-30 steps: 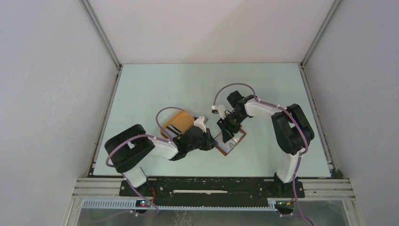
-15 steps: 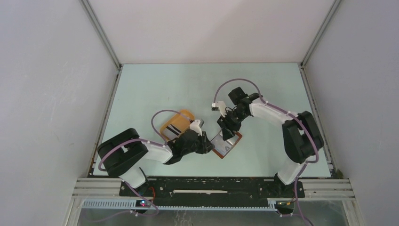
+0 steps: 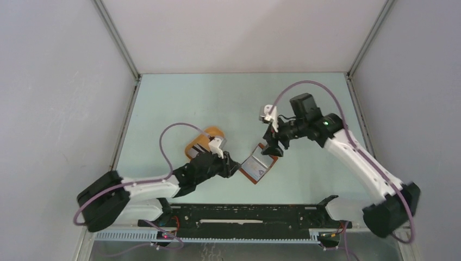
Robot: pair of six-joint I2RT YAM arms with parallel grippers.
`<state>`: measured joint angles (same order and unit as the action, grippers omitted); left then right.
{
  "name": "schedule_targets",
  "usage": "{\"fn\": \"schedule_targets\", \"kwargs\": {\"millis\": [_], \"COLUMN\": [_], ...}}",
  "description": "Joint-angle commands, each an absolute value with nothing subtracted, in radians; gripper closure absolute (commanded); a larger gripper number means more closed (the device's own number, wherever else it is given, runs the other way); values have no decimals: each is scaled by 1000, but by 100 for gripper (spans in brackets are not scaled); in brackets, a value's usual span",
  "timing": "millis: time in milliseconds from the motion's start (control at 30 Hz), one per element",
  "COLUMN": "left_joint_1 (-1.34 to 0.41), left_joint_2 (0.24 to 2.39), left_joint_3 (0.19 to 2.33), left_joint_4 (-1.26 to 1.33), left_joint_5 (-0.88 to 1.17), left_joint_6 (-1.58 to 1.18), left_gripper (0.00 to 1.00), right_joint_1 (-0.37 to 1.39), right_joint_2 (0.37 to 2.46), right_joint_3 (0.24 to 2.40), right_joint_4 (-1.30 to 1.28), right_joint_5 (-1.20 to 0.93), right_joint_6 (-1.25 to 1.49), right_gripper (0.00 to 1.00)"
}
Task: Put the credit cards into the card holder
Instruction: Insert the credit card into the card holder.
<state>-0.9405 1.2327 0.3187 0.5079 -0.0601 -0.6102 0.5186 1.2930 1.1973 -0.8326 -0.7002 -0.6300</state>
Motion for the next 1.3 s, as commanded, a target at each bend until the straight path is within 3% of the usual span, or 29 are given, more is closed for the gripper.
{"fn": "schedule_targets", "kwargs": {"millis": [0,33,100,167,200,367,467,600,700,867,967,1100,1267], "left_joint_1": [-942,-942,-941,-940,-940,-920,-910,-900,-883,-841,-812,-748,-660], "left_joint_2": [1022,969,862,784,752,700,785,970,1131,1385,1485,1589,1682], "left_joint_3": [278,270,249,217,201,159,169,196,236,328,379,479,602], "left_joint_4": [506,508,533,580,604,636,635,715,792,916,967,952,868], "left_joint_5": [-93,-94,-97,-128,-141,-118,-93,-33,6,146,234,382,621], "left_joint_6": [-378,-341,-272,-247,-250,-299,-338,-341,-296,-223,-171,-157,-246], "left_gripper": [59,54,40,10,1,0,1,9,11,13,13,13,12], "right_joint_1": [493,496,509,525,529,565,605,616,593,528,482,401,335], "right_joint_2": [1134,1127,1154,1190,1201,1234,1288,1356,1434,1510,1539,1525,1495], "right_joint_3": [1156,1129,1097,1091,1084,1015,1004,1010,1060,1103,1124,1143,1144], "right_joint_4": [-739,-732,-775,-832,-843,-810,-808,-746,-785,-824,-839,-875,-890], "right_joint_5": [-968,-1021,-1098,-1088,-1068,-957,-855,-715,-674,-655,-655,-740,-810], "right_joint_6": [-670,-669,-732,-812,-824,-854,-867,-781,-744,-706,-682,-679,-676], "right_gripper": [14,2,0,0,0,0,4,10,25,63,76,83,85]}}
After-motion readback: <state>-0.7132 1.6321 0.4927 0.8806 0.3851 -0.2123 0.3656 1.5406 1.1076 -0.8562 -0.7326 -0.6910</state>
